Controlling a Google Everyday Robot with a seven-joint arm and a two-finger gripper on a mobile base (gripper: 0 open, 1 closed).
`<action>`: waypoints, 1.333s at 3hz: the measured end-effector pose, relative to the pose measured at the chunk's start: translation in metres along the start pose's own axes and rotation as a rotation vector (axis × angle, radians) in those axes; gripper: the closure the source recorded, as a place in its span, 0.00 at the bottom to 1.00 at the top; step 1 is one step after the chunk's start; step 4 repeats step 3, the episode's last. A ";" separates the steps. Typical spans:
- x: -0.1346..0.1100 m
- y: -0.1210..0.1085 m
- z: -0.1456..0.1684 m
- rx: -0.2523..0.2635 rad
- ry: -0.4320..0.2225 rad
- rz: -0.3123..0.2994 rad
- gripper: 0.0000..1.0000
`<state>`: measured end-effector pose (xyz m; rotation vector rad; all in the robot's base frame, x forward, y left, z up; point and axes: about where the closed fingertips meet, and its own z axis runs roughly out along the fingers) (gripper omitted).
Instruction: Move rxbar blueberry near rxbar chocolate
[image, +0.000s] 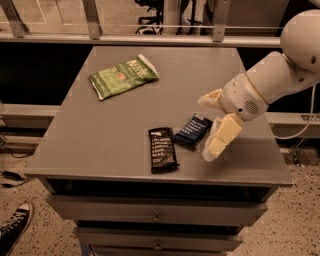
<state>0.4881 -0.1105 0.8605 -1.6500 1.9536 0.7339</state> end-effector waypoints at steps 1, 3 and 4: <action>0.009 -0.024 -0.031 0.113 -0.044 0.004 0.00; 0.019 -0.060 -0.092 0.306 -0.139 -0.011 0.00; 0.019 -0.060 -0.092 0.306 -0.139 -0.011 0.00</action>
Offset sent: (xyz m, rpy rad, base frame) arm 0.0841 -0.1553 0.0889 0.1553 -0.4195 -0.3551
